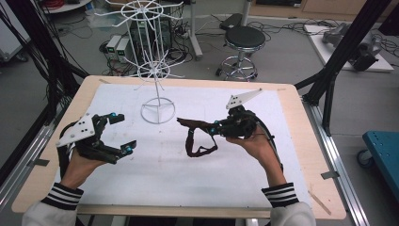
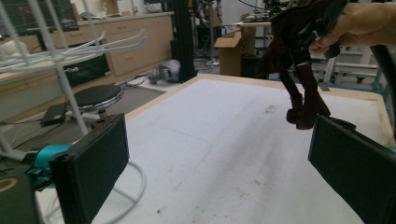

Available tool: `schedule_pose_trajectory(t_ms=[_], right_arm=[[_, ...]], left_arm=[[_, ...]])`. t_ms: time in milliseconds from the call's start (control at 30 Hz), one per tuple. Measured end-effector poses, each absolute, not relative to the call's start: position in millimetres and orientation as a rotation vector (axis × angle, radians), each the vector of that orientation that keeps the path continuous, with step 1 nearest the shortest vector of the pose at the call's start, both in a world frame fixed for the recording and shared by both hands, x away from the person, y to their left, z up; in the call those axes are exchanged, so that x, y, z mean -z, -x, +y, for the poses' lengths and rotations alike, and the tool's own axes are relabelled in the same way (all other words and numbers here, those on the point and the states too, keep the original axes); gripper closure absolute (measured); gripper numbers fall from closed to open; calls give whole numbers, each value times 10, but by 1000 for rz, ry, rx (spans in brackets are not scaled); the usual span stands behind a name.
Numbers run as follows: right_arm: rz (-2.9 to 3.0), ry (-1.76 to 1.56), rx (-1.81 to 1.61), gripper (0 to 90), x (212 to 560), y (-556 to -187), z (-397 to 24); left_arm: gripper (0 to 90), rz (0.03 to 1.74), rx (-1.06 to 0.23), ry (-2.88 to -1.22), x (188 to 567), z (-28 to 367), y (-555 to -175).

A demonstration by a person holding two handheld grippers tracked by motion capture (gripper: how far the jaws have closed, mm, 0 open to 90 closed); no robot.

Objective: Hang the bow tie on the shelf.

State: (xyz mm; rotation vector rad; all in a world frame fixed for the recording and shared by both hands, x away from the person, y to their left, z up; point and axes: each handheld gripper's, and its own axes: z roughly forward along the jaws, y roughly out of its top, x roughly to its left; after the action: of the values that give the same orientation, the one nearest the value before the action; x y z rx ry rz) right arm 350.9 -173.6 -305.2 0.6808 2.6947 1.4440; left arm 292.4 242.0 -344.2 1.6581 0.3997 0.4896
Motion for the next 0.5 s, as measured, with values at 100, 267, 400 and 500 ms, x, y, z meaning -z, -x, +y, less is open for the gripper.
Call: schedule_pose_trajectory(t_ms=[100, 267, 400, 500], right_arm=[[2698, -693, -1460, 842, 3062, -3492, -1678], [2715, -693, -1461, 842, 3075, -3482, -1612], [2729, -724, -1475, 842, 3101, -3483, -1538], [2742, -731, -1476, 842, 3128, -3495, -1485]], left_arm=[[55, 375, -465, -1667, 3391, 2344, -2946], [55, 351, -436, -1680, 3350, 2251, -2975], [55, 330, -414, -1695, 3304, 2172, -2987], [55, 310, -403, -1698, 3245, 2105, -2999]])
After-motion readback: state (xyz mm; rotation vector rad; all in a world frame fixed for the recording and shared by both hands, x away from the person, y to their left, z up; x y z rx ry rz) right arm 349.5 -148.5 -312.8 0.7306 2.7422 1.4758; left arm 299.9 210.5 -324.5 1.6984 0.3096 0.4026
